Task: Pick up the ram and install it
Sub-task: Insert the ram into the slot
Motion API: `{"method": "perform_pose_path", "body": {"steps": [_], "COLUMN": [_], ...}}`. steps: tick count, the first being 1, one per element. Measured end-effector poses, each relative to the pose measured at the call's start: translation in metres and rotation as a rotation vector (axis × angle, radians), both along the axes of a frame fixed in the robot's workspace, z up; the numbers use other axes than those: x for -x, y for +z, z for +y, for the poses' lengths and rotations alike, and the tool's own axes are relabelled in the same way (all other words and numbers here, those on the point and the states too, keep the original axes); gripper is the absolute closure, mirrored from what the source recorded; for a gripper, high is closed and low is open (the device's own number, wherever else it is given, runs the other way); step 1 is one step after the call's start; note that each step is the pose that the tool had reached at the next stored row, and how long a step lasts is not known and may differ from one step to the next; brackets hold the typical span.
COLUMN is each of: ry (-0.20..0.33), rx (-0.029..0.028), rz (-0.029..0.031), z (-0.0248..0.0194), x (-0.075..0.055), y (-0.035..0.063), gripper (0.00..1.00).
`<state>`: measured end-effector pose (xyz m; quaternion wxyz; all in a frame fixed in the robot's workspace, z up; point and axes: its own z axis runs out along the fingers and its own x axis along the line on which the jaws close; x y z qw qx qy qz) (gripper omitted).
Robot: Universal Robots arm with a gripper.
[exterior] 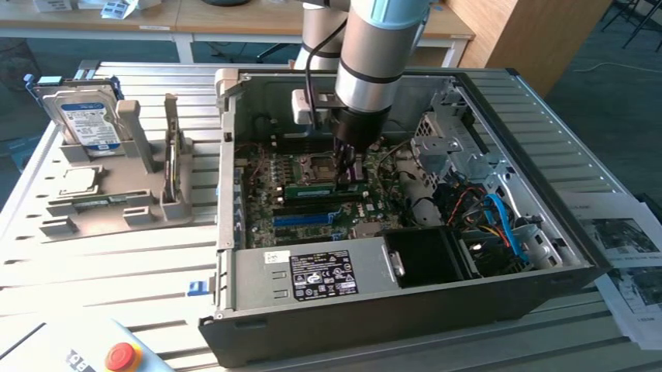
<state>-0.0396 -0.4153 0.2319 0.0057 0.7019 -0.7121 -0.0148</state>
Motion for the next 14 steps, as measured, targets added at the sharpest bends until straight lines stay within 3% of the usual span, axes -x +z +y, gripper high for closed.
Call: {"method": "perform_pose_path", "body": {"steps": [14], "ry": [-0.009], "rx": [0.0], "rz": [0.0], "z": [0.0], "x": [0.0], "y": [-0.0011], "gripper": [0.88]}}
